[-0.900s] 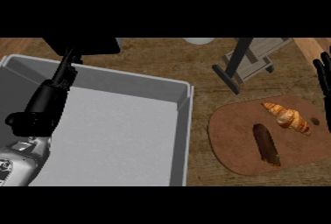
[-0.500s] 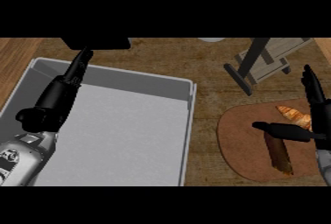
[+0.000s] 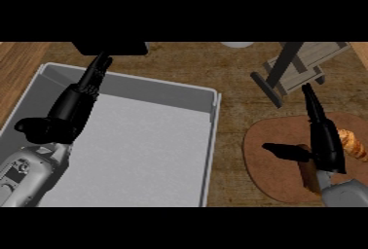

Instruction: Pick the sweet potato from the cutting board and place it in the tiered basket

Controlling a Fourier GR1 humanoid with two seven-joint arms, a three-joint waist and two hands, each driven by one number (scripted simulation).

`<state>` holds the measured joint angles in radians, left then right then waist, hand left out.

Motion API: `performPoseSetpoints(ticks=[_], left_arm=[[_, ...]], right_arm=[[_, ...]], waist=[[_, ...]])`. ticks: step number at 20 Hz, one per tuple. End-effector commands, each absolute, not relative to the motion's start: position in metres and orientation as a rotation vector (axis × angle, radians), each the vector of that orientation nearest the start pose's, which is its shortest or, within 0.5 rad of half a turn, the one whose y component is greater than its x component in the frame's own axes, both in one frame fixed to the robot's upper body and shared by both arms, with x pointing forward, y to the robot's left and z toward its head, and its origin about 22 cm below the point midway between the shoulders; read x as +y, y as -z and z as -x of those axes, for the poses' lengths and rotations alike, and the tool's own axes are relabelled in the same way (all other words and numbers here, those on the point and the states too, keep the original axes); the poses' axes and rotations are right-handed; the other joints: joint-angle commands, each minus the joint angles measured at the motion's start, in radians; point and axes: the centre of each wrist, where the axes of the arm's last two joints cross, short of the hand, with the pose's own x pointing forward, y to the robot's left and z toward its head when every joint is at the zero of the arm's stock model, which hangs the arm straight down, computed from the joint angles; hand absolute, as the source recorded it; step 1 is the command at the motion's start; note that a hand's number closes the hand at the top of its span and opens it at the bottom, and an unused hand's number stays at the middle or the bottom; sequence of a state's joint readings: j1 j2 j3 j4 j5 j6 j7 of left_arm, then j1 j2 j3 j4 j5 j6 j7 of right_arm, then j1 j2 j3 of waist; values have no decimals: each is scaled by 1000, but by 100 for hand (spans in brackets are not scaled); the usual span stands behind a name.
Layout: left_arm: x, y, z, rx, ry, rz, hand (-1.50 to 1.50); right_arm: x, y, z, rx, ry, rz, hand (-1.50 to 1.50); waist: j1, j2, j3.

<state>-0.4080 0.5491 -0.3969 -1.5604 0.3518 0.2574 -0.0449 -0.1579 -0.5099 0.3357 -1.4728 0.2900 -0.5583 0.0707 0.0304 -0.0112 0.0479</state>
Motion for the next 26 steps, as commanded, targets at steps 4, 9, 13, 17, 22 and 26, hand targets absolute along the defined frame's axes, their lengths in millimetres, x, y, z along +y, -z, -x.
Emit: performPoseSetpoints(ticks=[4,9,13,17,22,26], left_arm=[[226,-43,-285,-1580,293,53,0],[225,-50,-289,-1611,308,58,0],[226,-49,-291,-1593,289,47,0],[221,-40,-287,-1579,282,74,0],[223,-31,-283,-1558,283,79,0],[231,-17,-278,-1534,269,61,0]], right_arm=[[-296,-25,-268,-1408,-791,1108,-150],[-322,-15,-256,-1007,-1043,1223,-150],[-313,-14,-254,-766,-1147,1268,-150],[-276,-22,-260,-650,-1188,1287,-150],[-224,-31,-260,-544,-1201,1324,-150],[-195,-55,-266,-561,-1151,1430,-150]], waist=[[-11,27,-74],[-11,30,-80],[-2,27,-75],[8,19,-70],[2,14,-63],[-13,10,-60]])
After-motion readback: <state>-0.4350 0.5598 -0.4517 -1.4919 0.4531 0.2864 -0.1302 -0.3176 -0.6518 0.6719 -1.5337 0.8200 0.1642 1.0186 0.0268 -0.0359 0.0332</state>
